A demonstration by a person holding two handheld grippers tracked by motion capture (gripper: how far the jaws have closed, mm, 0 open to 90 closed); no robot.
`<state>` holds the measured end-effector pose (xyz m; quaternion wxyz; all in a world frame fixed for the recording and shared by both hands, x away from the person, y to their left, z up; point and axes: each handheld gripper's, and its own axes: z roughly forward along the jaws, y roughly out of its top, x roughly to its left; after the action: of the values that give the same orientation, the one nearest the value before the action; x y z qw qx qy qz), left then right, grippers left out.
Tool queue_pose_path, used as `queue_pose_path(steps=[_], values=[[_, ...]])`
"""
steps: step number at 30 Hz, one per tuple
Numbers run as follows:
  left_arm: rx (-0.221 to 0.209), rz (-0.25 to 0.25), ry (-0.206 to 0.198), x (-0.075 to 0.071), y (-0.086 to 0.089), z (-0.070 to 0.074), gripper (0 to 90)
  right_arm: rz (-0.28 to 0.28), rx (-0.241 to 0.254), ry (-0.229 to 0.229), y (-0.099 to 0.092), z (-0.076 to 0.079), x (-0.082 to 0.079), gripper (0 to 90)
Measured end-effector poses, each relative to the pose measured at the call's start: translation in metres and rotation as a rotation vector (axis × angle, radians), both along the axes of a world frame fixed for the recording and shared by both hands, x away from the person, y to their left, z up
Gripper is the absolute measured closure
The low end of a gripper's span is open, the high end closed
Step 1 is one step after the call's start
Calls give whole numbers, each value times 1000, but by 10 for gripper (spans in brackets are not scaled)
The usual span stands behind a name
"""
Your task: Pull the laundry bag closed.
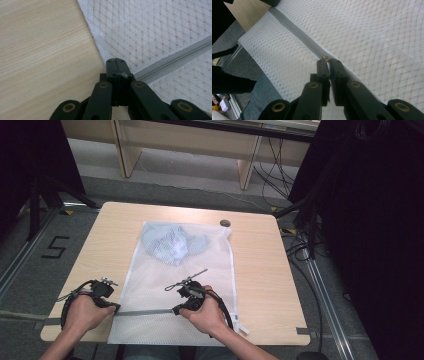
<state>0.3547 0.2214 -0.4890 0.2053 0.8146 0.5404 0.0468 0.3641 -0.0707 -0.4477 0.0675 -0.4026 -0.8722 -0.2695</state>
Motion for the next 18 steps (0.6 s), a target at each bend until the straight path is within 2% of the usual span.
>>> queue_pose_path(steps=[4,8,18], values=[[0,1,-2,0,0,0,898,-6,3,6,-2,1,0,871],[0,0,0,0,0,0,898,-1,1,-10,-4,1,0,871],[-1,0,0,0,0,0,898,-19,-2,1,-10,1,0,871]])
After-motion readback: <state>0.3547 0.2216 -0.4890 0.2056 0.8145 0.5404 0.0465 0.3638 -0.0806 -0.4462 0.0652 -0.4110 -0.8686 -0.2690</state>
